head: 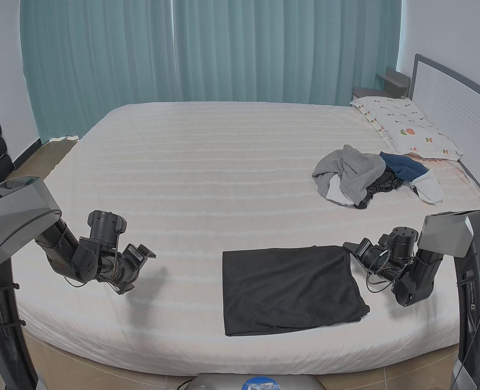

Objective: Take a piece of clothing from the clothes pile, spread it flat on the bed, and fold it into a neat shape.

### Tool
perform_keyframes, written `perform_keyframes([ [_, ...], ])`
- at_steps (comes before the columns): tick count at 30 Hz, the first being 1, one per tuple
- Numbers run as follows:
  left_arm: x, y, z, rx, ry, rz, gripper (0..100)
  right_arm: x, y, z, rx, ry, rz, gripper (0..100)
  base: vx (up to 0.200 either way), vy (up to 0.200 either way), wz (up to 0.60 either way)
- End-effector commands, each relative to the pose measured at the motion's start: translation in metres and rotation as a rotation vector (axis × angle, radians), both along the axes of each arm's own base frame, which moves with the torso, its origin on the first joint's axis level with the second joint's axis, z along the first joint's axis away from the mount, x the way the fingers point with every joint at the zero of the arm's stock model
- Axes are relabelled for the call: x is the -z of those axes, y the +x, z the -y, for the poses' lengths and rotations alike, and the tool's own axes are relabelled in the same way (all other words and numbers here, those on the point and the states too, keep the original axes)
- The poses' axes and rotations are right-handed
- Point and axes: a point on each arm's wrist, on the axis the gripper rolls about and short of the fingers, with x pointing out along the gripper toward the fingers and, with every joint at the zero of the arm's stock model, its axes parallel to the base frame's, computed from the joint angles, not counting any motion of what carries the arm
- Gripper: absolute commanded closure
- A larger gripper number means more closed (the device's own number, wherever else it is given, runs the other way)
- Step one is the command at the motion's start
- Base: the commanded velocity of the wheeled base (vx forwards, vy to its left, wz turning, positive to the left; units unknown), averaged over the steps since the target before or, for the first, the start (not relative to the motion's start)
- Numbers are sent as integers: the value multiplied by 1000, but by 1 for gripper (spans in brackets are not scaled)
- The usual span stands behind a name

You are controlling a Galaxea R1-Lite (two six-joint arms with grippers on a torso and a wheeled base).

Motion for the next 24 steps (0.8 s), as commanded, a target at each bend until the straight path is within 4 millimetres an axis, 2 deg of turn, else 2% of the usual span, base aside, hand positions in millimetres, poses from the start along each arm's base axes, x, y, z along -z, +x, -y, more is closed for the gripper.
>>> perform_keyframes([
  [1,1,0,0,1,0,-2,0,0,-1,0,-2,1,-2,0,0,0,0],
  [7,1,0,0,1,0,-3,0,-3,-1,4,7,20,-6,0,0,0,0],
  [11,1,0,0,0,-1,-2,0,-14,-3,6,34,103,-24,0,0,0,0],
  [20,1,0,0,1,0,-2,0,-15,-6,8,40,124,-28,0,-200,0,0],
  [24,1,0,0,-1,4,1,0,-14,-7,8,41,123,-31,0,0,0,0],
])
